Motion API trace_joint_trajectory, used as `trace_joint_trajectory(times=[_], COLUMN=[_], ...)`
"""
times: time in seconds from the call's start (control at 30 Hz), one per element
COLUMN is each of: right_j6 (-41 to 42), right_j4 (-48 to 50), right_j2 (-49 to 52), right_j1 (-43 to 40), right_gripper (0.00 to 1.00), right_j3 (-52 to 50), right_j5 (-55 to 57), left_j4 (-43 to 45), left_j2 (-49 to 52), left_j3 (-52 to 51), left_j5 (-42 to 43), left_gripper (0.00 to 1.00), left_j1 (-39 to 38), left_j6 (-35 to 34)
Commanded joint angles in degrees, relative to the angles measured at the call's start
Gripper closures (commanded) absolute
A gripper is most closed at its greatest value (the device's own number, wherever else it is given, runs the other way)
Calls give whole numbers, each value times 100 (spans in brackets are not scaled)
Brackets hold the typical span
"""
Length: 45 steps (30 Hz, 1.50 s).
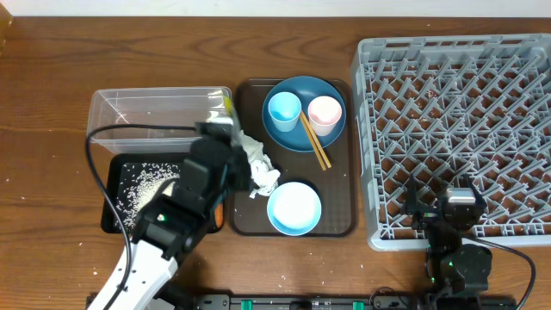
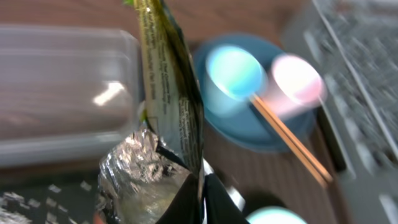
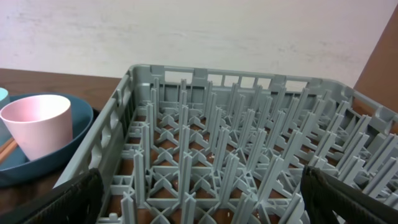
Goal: Sort waste into correct bins and load items into the dishwasher rack
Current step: 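Drop the foil wrapper into the clear plastic bin with the left gripper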
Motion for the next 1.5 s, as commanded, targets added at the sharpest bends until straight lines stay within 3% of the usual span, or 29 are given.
trace_joint_trajectory(times=[0.0, 0.4, 1.2, 1.27, 1.37, 1.47], right_j6=[-55, -55, -55, -55, -55, -55], right_j4=[-24, -26, -24, -26, -24, -26], right_j2=[-20, -20, -20, -20, -22, -20], right_j1=[-37, -37, -37, -35, -37, -37], right_gripper=[1, 1, 1, 1, 1, 1], right_j3=[-9, -9, -9, -9, -9, -9], right_j5=[-22, -22, -22, -22, -22, -22], left_j4=[334, 1845, 2179, 2186, 2280, 2402], left_j2=[328, 2013, 2863, 2861, 2857, 2756], left_j3=[85, 85, 83, 83, 83, 85], left_j5=[-516, -511, -833, -831, -831, -787], left_gripper=[92, 92, 92, 88, 68, 63], left_j1=[424, 1672, 1941, 1971, 1978, 1978], left_j6=[330, 358, 396, 396, 396, 376])
